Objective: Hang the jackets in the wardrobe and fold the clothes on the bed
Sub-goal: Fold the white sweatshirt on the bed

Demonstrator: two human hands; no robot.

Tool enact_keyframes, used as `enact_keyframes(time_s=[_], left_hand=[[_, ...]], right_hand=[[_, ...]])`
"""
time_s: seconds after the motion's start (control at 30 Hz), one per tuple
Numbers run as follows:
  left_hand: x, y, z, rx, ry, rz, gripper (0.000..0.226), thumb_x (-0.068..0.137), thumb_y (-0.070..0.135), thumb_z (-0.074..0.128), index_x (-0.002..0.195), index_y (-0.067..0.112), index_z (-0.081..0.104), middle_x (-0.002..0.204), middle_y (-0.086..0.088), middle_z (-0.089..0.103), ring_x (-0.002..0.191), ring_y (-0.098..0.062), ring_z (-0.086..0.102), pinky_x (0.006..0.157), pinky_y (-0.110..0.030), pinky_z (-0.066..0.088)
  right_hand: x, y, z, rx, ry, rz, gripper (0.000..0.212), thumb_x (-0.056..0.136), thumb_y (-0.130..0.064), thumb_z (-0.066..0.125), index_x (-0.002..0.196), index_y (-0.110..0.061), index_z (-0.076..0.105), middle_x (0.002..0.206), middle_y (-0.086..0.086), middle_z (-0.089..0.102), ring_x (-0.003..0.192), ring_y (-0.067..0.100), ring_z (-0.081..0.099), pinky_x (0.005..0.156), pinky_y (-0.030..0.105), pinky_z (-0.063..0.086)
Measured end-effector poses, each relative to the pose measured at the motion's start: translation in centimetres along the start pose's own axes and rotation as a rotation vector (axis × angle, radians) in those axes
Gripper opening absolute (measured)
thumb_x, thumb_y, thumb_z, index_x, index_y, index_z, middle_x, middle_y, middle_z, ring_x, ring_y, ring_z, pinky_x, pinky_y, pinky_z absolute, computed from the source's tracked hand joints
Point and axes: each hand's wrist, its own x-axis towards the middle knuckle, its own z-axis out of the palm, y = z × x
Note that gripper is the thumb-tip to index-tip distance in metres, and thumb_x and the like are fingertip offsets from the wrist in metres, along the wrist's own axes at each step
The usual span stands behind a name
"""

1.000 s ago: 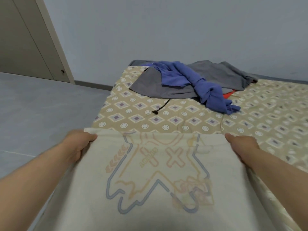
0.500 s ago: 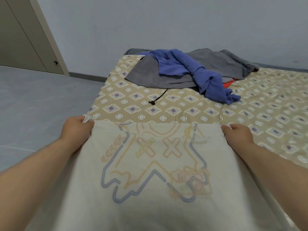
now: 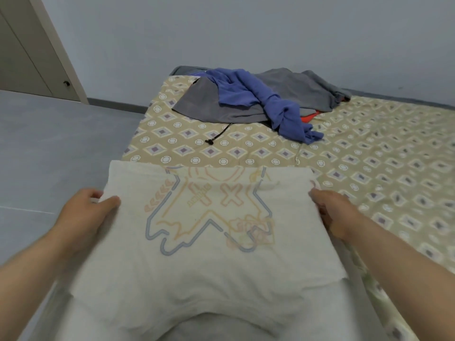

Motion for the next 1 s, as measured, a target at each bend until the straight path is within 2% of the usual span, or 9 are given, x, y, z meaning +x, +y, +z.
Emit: enact_keyframes(time_s=[0.17, 0.33, 0.43, 0.57, 0.7, 0.77, 0.83, 0.93, 1.0], left_hand=[[-8.3, -4.3, -1.7, -0.003, -0.039, -0.041, 0.016, 0.080, 0.021, 0.079, 0.087, 0.015, 0.066, 0.080, -0.005, 0.070, 0.070, -0.025, 0.065, 0.060, -0.034, 0.046], [-9.8, -5.6, -2.7, 0.080, 0.097, 0.034, 0.006, 0.086, 0.014, 0.070, 0.084, 0.014, 0.065, 0.077, -0.005, 0.064, 0.071, -0.026, 0.058, 0.060, -0.037, 0.038], [-9.9, -5.9, -3.0, -0.045, 0.129, -0.045, 0.016, 0.085, 0.023, 0.074, 0.091, 0.011, 0.065, 0.083, -0.009, 0.067, 0.079, -0.031, 0.062, 0.070, -0.040, 0.046], [-10.4, -6.7, -3.1, -0.080, 0.032, -0.068, 0.031, 0.078, 0.013, 0.081, 0.105, 0.012, 0.065, 0.089, -0.007, 0.067, 0.075, -0.020, 0.061, 0.069, -0.037, 0.044], [-10.6, -6.4, -4.0, -0.039, 0.123, -0.085, 0.037, 0.083, 0.005, 0.071, 0.119, 0.002, 0.062, 0.107, -0.022, 0.065, 0.091, -0.036, 0.060, 0.084, -0.042, 0.045], [-12.0, -5.9, -4.0, 0.237, 0.270, 0.140, 0.042, 0.085, 0.019, 0.063, 0.123, 0.000, 0.060, 0.116, -0.025, 0.061, 0.107, -0.043, 0.055, 0.093, -0.048, 0.041], [-14.6, -5.8, -2.9, 0.404, 0.198, 0.558, 0.049, 0.074, 0.030, 0.054, 0.116, 0.007, 0.064, 0.114, -0.016, 0.063, 0.106, -0.039, 0.057, 0.092, -0.045, 0.042], [-18.6, -7.2, -0.3, 0.569, -0.120, 0.863, 0.061, 0.061, 0.048, 0.059, 0.115, 0.021, 0.069, 0.119, -0.003, 0.064, 0.107, -0.025, 0.064, 0.096, -0.030, 0.039], [-19.8, -7.7, 0.7, 0.624, -0.189, 0.849, 0.057, 0.062, 0.051, 0.060, 0.112, 0.026, 0.072, 0.122, -0.002, 0.066, 0.109, -0.023, 0.065, 0.100, -0.030, 0.038]], right_hand=[[-7.9, 6.6, -2.4, -0.277, -0.029, -0.004, 0.025, 0.082, -0.027, 0.077, 0.103, -0.019, 0.068, 0.092, 0.004, 0.077, 0.083, 0.027, 0.075, 0.071, 0.042, 0.061], [-11.0, 7.7, -2.9, -0.396, 0.221, -0.120, 0.009, 0.087, -0.023, 0.071, 0.087, -0.014, 0.069, 0.086, 0.008, 0.072, 0.077, 0.029, 0.070, 0.073, 0.049, 0.061], [-11.5, 6.8, -2.7, -0.446, 0.255, -0.121, 0.017, 0.086, -0.022, 0.072, 0.085, -0.007, 0.064, 0.085, 0.014, 0.068, 0.073, 0.033, 0.067, 0.059, 0.041, 0.059], [-12.0, 7.8, -2.4, -0.317, 0.143, -0.003, 0.020, 0.085, -0.018, 0.075, 0.098, -0.008, 0.064, 0.087, 0.012, 0.070, 0.069, 0.028, 0.069, 0.053, 0.032, 0.055], [-12.6, 8.3, -2.8, -0.116, 0.200, 0.109, 0.029, 0.087, -0.003, 0.070, 0.110, 0.011, 0.059, 0.073, 0.014, 0.058, 0.051, 0.024, 0.047, 0.046, 0.030, 0.042], [-13.5, 8.0, -1.5, -0.323, 0.366, 0.012, 0.039, 0.083, -0.009, 0.071, 0.116, 0.007, 0.057, 0.101, 0.021, 0.063, 0.078, 0.034, 0.060, 0.072, 0.040, 0.052], [-15.8, 8.3, 0.8, -0.740, 0.483, -0.302, 0.052, 0.079, -0.015, 0.070, 0.128, -0.008, 0.057, 0.130, 0.021, 0.052, 0.114, 0.040, 0.052, 0.099, 0.046, 0.043], [-20.0, 10.2, 4.2, -1.046, 0.259, -0.862, 0.025, 0.081, -0.025, 0.066, 0.106, -0.021, 0.067, 0.123, 0.010, 0.057, 0.111, 0.034, 0.055, 0.095, 0.045, 0.046], [-21.1, 11.4, 5.2, -1.126, -0.012, -0.788, 0.028, 0.083, -0.046, 0.058, 0.098, -0.024, 0.066, 0.114, -0.002, 0.052, 0.107, 0.023, 0.051, 0.092, 0.034, 0.044]])
